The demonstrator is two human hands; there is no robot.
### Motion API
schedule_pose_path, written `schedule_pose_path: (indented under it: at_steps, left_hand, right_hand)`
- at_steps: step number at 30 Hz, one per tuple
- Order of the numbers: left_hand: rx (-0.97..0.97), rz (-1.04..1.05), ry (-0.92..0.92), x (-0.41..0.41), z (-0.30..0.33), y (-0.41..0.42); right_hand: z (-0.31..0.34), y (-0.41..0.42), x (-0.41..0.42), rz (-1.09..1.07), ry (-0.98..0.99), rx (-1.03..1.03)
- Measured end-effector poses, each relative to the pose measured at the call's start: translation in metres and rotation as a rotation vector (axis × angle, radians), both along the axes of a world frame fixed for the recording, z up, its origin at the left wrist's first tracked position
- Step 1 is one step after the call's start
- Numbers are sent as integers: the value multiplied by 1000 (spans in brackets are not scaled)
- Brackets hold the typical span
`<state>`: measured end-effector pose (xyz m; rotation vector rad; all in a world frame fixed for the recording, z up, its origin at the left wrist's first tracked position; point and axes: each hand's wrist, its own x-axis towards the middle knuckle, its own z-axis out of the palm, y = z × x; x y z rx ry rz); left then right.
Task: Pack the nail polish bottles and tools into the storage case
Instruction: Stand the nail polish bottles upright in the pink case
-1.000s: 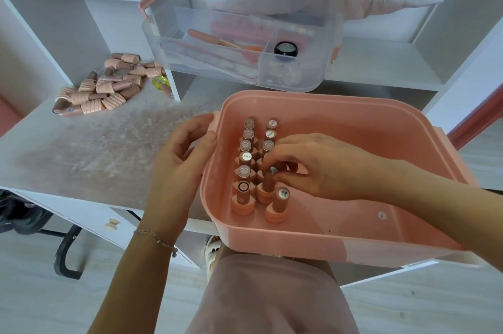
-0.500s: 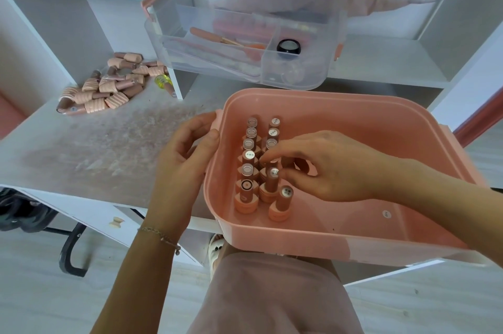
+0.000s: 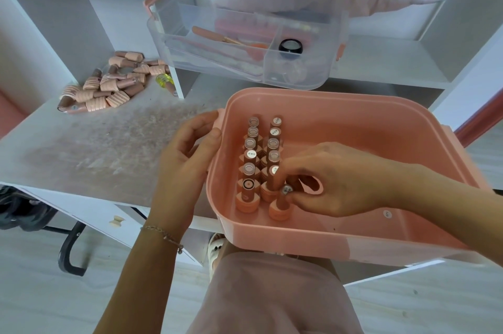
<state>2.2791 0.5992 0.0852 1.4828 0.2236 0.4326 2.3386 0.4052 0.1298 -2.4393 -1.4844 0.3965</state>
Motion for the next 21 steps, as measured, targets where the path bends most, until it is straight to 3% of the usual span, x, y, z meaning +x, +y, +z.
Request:
schedule_pose_path:
  at_steps: [21]
  left_hand:
    - [10,-7,-40,-1,1,-1]
  right_hand:
    - [-3,8,-4,-4,-128,-16]
